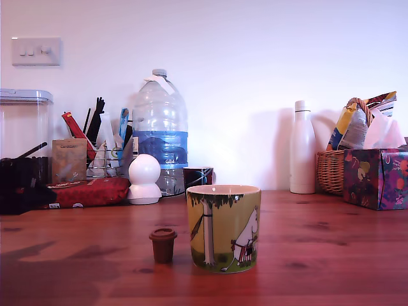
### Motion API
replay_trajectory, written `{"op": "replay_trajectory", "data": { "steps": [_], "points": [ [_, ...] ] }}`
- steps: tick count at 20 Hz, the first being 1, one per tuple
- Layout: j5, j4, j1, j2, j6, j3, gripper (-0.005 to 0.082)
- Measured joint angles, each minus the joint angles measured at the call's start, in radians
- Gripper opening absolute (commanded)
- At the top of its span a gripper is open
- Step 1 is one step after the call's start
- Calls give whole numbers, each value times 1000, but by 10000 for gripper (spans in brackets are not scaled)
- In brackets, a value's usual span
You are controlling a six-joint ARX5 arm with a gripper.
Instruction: Pick up the coffee capsules from the table one by one and drop them inside the nearest coffee cup
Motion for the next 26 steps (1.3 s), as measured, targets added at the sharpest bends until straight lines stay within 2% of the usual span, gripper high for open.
{"op": "replay_trajectory", "data": {
  "steps": [18, 20, 22, 25, 26],
  "points": [
    [0, -7, 0, 4, 0, 7, 568],
    [0, -7, 0, 4, 0, 13, 486],
    [0, -7, 0, 4, 0, 18, 359],
    [12, -7, 0, 4, 0, 24, 50],
    [12, -7, 0, 4, 0, 26, -11]
  ]
}}
